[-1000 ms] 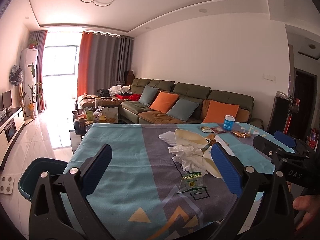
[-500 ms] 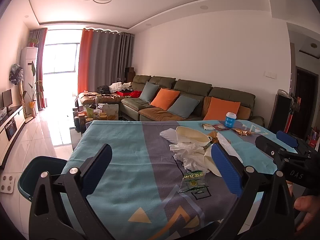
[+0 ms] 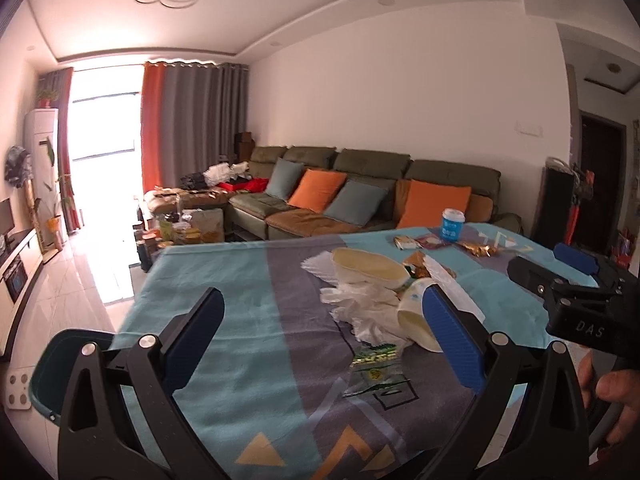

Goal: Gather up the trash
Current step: 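Grasp the green snack wrapper with the left tool while the right tool grasps the white foam net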

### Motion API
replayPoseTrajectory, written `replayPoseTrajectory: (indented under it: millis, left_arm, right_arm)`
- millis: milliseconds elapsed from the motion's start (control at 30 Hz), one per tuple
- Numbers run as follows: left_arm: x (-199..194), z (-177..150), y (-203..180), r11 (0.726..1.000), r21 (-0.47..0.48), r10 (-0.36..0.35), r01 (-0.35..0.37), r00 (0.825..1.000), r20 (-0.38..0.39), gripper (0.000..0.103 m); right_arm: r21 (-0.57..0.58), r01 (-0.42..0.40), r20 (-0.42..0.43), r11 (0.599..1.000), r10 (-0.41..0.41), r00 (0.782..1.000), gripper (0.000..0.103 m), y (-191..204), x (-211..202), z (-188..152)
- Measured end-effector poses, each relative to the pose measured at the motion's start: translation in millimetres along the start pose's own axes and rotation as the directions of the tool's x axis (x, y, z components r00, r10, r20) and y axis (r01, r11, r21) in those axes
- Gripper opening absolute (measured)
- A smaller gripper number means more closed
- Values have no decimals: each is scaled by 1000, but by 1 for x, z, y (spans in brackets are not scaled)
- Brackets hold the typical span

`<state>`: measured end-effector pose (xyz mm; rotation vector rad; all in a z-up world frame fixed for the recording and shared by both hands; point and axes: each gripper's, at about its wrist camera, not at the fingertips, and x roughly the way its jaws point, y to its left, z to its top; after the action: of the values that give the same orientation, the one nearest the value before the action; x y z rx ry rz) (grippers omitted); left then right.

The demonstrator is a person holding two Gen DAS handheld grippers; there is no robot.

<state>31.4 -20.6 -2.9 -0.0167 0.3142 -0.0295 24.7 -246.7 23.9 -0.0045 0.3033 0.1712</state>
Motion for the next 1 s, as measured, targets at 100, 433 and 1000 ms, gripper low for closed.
replayPoseTrajectory:
  millis: [100, 433, 1000]
  left_arm:
    - [18, -4, -6, 1000, 4, -29, 30, 998, -58, 98]
    - [96, -36, -19, 989, -48, -145, 136, 939, -311, 98]
    - [145, -63, -27, 976, -103, -216, 189, 860, -463, 63]
  right_arm:
    - [1, 11, -30, 1000, -11, 999, 97, -7, 9, -3]
    - [-43, 22, -166, 999, -29, 986, 97, -16, 54, -19]
    - [-134, 8, -327, 991, -52, 944, 49, -13, 101, -40]
